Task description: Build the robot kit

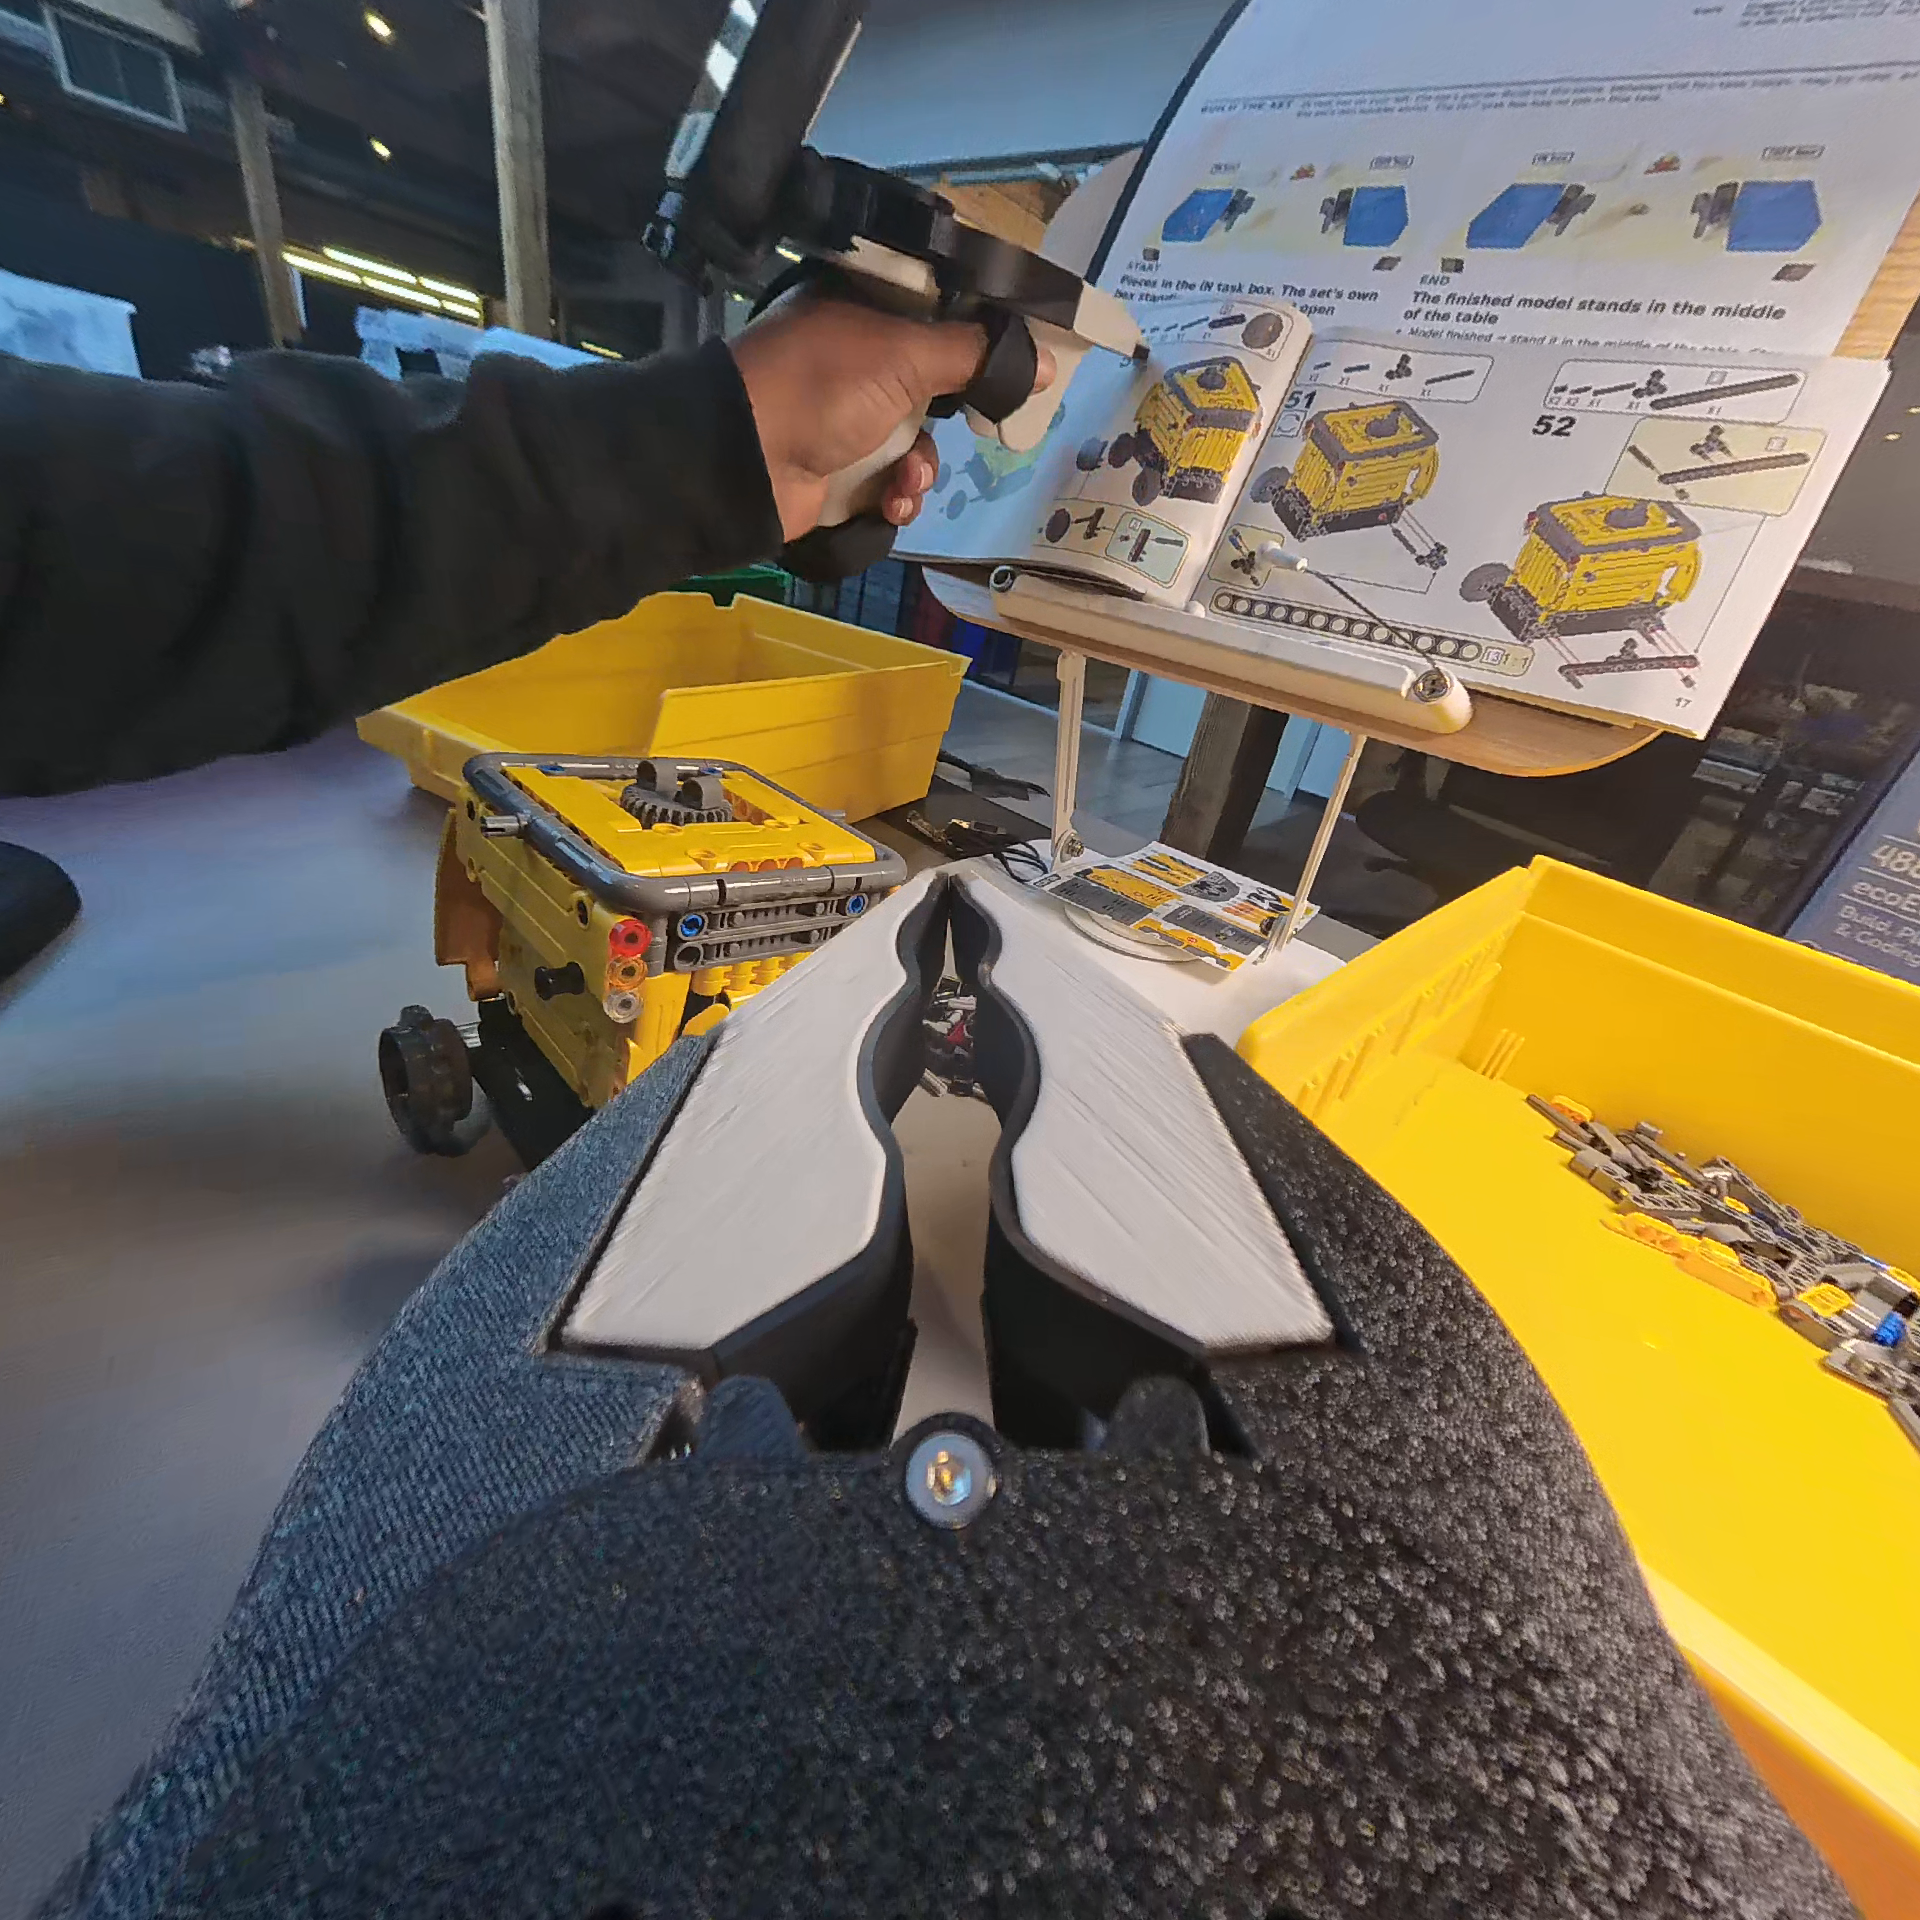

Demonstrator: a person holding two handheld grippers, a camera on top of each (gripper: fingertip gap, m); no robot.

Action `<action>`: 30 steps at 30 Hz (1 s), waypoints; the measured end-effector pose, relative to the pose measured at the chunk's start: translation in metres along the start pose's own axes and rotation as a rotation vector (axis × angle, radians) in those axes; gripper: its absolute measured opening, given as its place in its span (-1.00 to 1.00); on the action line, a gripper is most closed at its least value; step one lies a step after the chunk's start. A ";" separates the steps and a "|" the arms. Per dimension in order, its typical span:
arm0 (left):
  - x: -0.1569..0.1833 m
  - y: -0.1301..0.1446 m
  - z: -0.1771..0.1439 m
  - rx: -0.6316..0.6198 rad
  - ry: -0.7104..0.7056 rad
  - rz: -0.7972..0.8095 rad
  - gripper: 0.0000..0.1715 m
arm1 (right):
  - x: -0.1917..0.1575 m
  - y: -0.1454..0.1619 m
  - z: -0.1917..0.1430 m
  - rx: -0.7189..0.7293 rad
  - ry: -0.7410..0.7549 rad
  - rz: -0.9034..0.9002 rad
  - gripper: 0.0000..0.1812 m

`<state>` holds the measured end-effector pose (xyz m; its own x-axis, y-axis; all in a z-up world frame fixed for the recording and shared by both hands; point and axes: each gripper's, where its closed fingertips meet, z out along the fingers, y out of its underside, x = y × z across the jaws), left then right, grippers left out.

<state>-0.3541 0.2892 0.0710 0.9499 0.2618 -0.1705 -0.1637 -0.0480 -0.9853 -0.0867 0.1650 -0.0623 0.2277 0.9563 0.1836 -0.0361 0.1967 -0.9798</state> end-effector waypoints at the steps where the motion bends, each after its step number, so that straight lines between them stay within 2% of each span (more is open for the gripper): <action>1: 0.000 0.001 0.001 -0.003 0.000 -0.001 -1.00 | 0.000 0.001 0.000 -0.003 0.000 0.000 -1.00; 8: 0.004 -0.002 0.005 0.015 -0.003 0.011 -1.00 | 0.000 0.004 0.001 -0.011 0.000 -0.002 -1.00; 19: 0.034 -0.006 0.010 0.018 0.065 0.047 -1.00 | -0.001 0.004 0.001 -0.009 -0.007 0.005 -1.00; 24: 0.039 0.004 -0.003 0.023 0.076 0.051 -1.00 | 0.000 0.005 0.001 -0.009 -0.007 0.012 -1.00; 30: 0.031 0.032 -0.021 -0.005 0.061 0.015 -1.00 | 0.000 0.005 0.002 -0.010 -0.007 0.013 -1.00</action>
<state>-0.3246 0.2758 0.0343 0.9619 0.2022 -0.1842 -0.1764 -0.0563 -0.9827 -0.0884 0.1664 -0.0670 0.2206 0.9602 0.1712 -0.0291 0.1820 -0.9829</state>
